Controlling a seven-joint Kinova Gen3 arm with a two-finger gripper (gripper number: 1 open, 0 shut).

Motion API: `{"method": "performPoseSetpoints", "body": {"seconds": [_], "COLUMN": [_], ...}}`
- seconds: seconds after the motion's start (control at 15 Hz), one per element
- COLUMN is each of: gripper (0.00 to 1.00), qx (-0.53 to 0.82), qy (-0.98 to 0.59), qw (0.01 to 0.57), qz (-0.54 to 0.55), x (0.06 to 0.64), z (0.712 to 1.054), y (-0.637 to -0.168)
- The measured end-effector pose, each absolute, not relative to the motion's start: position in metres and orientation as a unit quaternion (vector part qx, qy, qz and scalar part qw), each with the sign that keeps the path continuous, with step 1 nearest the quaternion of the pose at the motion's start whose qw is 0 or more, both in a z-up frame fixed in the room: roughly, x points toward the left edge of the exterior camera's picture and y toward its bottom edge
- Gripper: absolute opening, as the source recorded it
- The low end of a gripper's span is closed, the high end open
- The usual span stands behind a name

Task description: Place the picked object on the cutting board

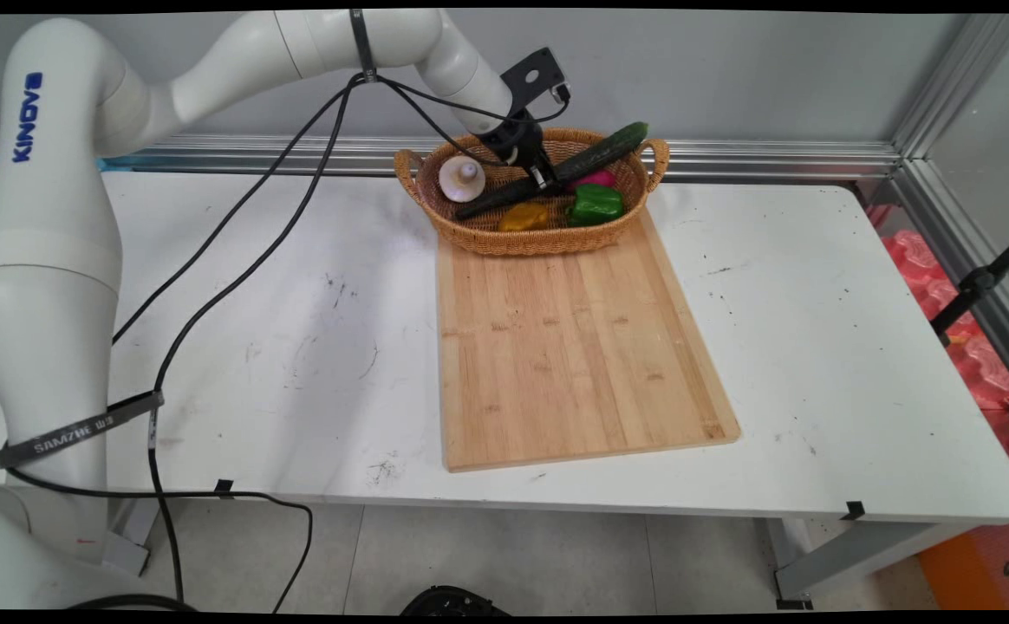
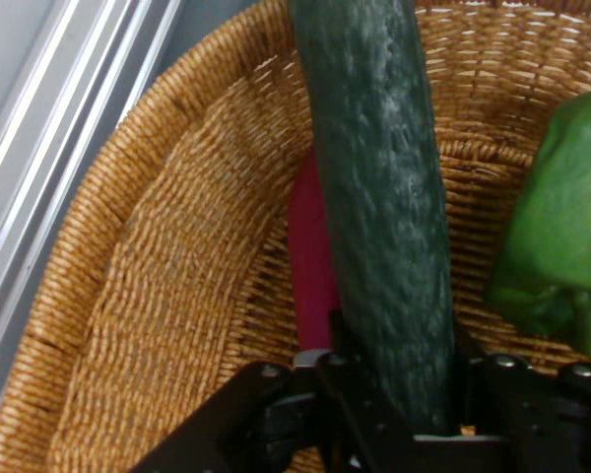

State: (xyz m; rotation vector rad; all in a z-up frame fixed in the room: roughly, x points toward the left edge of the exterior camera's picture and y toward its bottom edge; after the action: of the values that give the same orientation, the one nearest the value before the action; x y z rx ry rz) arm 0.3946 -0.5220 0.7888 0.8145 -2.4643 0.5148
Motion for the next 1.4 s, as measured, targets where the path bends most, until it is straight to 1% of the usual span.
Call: {"method": "performPoseSetpoints", "body": {"seconds": [0.2, 0.4, 1.0, 1.2, 1.4], "gripper": [0.0, 0.0, 0.0, 0.0, 0.0], "qx": [0.298, 0.293, 0.269, 0.256, 0.248], "qy": [-0.902, -0.902, -0.901, -0.905, -0.911], "qw": [0.249, 0.253, 0.265, 0.266, 0.259], "qz": [0.189, 0.193, 0.214, 0.213, 0.201], "x": [0.391, 0.383, 0.333, 0.304, 0.279], "z": [0.792, 0.805, 0.871, 0.894, 0.91], "y": [-0.524, -0.525, -0.508, -0.492, -0.469]}}
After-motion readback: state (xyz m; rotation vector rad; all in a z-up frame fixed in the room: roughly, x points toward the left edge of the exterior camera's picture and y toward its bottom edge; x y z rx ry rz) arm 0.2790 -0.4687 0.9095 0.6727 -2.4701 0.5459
